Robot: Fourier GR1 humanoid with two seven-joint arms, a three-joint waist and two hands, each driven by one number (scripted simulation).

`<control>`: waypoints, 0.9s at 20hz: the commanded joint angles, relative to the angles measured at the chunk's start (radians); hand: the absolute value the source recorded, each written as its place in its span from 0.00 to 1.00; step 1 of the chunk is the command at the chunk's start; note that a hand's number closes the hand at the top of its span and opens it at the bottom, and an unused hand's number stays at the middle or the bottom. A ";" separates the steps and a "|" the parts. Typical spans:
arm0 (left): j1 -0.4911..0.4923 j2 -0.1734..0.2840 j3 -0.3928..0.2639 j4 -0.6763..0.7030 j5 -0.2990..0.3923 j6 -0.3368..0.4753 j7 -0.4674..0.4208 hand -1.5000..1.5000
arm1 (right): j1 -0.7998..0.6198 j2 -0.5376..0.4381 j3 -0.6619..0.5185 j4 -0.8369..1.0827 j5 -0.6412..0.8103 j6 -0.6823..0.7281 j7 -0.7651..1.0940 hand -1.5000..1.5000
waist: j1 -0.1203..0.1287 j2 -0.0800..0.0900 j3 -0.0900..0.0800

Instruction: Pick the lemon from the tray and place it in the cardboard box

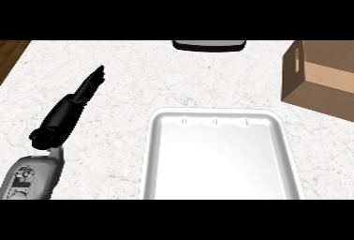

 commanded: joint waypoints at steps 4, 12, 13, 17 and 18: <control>-0.034 -0.006 -0.002 -0.015 0.012 -0.016 0.022 0.50 | -0.088 -0.086 0.120 0.325 0.164 0.103 -0.131 1.00 | 0.019 0.006 0.001; -0.027 -0.022 -0.022 0.023 -0.008 -0.017 -0.013 0.50 | -0.202 -0.108 0.259 0.609 0.369 0.099 -0.309 1.00 | 0.043 0.019 0.003; -0.035 -0.024 -0.022 0.034 -0.016 -0.012 -0.032 0.50 | -0.236 -0.130 0.259 0.653 0.375 0.137 -0.334 1.00 | 0.041 0.019 0.002; -0.057 -0.017 -0.017 0.032 -0.013 -0.022 -0.003 0.50 | -0.281 -0.083 0.309 0.736 0.419 0.168 -0.455 0.00 | 0.042 0.018 0.004; -0.039 -0.030 -0.037 0.020 -0.020 -0.021 -0.010 0.50 | -0.304 -0.127 0.310 0.754 0.416 0.230 -0.512 0.00 | 0.042 0.017 0.003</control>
